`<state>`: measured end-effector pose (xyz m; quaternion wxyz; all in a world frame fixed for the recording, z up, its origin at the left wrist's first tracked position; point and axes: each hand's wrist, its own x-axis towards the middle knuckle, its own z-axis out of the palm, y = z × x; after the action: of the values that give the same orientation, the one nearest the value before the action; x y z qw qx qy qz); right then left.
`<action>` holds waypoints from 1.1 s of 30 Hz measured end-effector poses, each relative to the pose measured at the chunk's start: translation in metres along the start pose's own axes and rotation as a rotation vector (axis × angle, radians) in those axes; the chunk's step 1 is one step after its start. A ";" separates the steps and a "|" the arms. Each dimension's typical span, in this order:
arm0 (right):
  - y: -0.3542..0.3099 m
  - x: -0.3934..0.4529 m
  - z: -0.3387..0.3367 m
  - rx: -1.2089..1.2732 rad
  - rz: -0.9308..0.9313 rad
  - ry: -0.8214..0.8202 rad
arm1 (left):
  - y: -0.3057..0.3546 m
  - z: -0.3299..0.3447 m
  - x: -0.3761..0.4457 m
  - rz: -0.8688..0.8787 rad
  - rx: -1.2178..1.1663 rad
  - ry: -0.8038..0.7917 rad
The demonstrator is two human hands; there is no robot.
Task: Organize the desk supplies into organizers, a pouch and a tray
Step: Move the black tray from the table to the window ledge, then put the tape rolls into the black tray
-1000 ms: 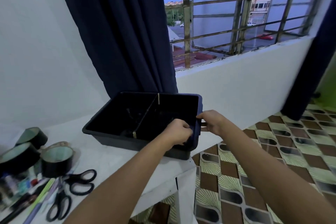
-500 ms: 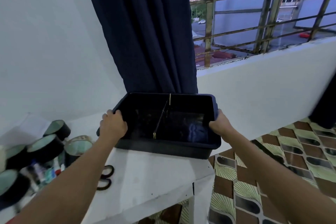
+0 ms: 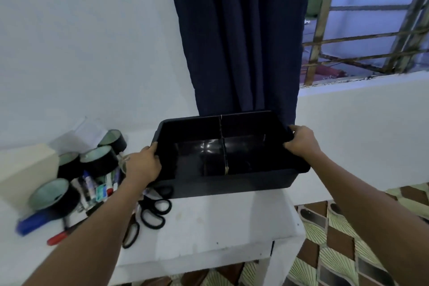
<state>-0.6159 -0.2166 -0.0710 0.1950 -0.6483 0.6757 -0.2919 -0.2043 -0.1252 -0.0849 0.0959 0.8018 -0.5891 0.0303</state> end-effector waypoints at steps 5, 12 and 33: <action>-0.004 0.013 0.008 -0.144 -0.068 0.062 | -0.001 0.001 0.006 -0.041 0.031 -0.009; -0.007 0.018 0.010 -0.219 -0.113 0.054 | -0.001 0.001 0.010 -0.054 0.041 -0.035; -0.303 -0.081 0.165 -0.044 -0.891 -0.468 | -0.154 -0.125 -0.023 -0.247 -0.076 -0.083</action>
<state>-0.2726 -0.1565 -0.0083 0.1842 -0.9257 0.2775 -0.1793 -0.0566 -0.0353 0.0160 0.1047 0.8646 -0.4900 -0.0372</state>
